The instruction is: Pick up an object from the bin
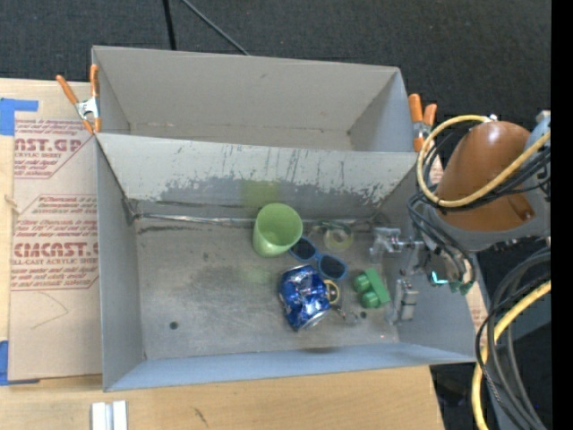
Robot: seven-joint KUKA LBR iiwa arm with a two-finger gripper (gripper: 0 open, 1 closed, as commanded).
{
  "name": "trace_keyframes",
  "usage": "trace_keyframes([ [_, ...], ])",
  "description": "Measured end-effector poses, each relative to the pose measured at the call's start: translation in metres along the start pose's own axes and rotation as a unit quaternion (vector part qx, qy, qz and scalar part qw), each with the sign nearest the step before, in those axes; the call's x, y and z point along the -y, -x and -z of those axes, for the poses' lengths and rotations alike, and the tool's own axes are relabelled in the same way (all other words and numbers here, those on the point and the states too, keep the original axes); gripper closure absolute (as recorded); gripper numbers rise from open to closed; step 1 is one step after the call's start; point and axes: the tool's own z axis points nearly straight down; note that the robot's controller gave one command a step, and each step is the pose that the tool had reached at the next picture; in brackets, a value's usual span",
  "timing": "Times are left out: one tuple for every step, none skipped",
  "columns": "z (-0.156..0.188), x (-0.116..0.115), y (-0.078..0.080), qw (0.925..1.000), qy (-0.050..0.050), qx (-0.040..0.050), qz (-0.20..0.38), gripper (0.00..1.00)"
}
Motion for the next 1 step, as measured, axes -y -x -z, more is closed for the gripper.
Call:
trace_keyframes([
  [-0.0807,-0.0551,-0.0025,0.9974,0.002,-0.0001,-0.072,0.00],
])
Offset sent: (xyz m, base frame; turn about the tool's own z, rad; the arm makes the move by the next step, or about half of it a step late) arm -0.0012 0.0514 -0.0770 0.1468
